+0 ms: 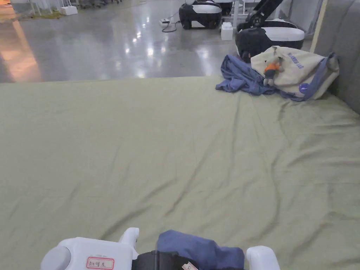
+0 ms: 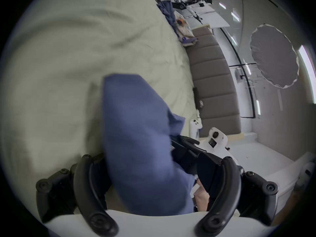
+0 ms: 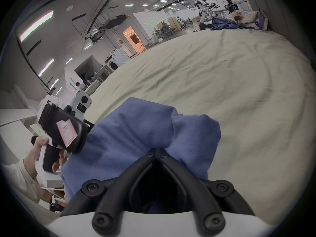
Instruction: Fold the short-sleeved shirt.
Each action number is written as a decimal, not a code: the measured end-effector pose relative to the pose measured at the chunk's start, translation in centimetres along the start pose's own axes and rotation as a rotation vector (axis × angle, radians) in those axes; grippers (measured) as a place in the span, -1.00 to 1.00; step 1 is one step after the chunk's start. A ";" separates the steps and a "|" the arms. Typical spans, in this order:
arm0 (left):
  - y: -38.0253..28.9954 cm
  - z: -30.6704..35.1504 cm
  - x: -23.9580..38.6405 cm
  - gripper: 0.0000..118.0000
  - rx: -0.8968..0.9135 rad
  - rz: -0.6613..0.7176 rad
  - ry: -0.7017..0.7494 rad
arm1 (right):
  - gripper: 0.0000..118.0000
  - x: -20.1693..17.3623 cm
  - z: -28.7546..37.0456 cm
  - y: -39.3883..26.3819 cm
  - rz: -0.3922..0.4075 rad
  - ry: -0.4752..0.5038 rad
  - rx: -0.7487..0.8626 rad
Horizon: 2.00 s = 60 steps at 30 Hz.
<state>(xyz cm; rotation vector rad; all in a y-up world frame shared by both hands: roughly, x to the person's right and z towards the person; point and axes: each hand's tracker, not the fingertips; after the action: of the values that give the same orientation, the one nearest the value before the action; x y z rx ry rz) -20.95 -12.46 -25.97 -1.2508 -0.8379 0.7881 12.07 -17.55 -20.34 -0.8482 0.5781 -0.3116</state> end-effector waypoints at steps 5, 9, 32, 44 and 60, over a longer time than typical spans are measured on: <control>0.5 -1.7 -0.4 0.41 -0.106 0.015 -0.013 | -0.96 0.3 0.2 -0.4 -0.015 0.021 0.021; -0.1 -1.3 -0.5 -0.44 -0.095 0.028 0.050 | -0.96 0.3 0.7 -0.8 -0.025 0.027 0.049; 1.4 43.1 -13.7 -0.44 0.243 0.254 0.678 | -0.96 -6.2 13.8 2.3 0.042 -0.096 0.273; -7.2 39.5 4.9 0.31 0.696 -0.368 1.308 | -0.96 -9.7 16.0 5.8 0.197 -0.136 0.379; -24.1 11.5 22.4 -0.99 1.290 -0.871 0.836 | -0.95 -17.0 31.9 2.3 0.372 -0.652 0.885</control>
<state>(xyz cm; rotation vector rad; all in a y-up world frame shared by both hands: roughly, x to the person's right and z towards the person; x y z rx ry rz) -19.00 8.91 1.53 0.0711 -0.0154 -0.0477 17.45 11.59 0.49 0.0485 -0.0513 0.0723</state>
